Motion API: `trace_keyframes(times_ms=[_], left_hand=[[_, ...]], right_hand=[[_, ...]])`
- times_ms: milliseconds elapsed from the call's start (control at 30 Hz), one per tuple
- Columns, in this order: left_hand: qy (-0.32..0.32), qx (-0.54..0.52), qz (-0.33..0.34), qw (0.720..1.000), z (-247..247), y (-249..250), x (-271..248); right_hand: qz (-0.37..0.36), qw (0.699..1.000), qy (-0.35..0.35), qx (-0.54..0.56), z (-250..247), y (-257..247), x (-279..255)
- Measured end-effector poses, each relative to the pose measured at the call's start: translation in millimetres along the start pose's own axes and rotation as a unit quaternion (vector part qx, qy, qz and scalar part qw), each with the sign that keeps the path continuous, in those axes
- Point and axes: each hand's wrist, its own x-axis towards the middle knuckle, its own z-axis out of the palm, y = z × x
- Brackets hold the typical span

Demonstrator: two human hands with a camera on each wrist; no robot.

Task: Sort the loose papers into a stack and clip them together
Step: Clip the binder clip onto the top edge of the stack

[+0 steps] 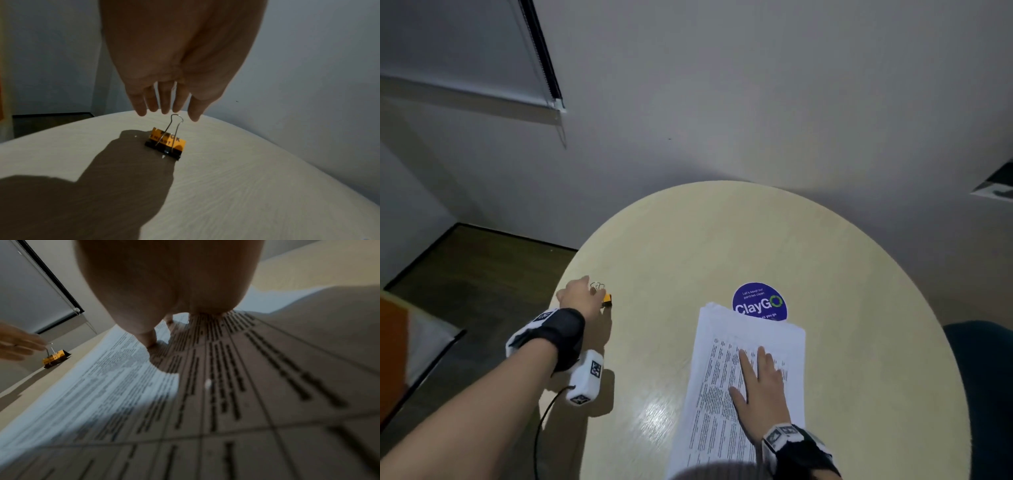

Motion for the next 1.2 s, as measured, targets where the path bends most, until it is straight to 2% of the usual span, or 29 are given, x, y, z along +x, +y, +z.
trace_keyframes(times_ms=[133,300,333,400,500,567,633,733,800,933,1200], left_hand=[[0.022,-0.026,0.028,0.999,7,-5,9],[0.006,-0.038,0.025,0.999,18,1,2],[-0.003,-0.038,0.025,0.999,20,1,0],[-0.016,-0.045,0.044,0.998,20,1,-6],[-0.017,-0.071,0.105,0.992,15,10,-20],[-0.047,-0.082,0.172,0.981,7,23,-39],[-0.112,-0.059,0.256,0.958,0,39,-65],[-0.231,0.003,0.365,0.902,-3,62,-113],[-0.268,0.006,0.401,0.876,4,70,-143],[-0.251,-0.018,0.422,0.871,18,73,-171],[-0.26,0.015,0.463,0.847,34,100,-183]], right_hand=[[0.003,0.999,0.012,0.031,7,2,-3],[0.021,0.998,-0.055,0.013,9,3,-3],[0.016,0.998,-0.052,0.028,0,0,-7],[0.009,1.0,-0.001,0.025,-4,0,-6],[0.019,0.996,-0.066,0.061,-23,-7,0],[0.011,0.99,-0.058,0.126,-45,-20,1],[-0.014,0.971,-0.039,0.234,-66,-33,-2],[-0.051,0.932,-0.09,0.348,-91,-56,-14],[-0.061,0.913,-0.118,0.387,-95,-63,-22],[-0.044,0.92,-0.094,0.377,-101,-53,-33],[-0.022,0.932,-0.075,0.353,-101,-22,-30]])
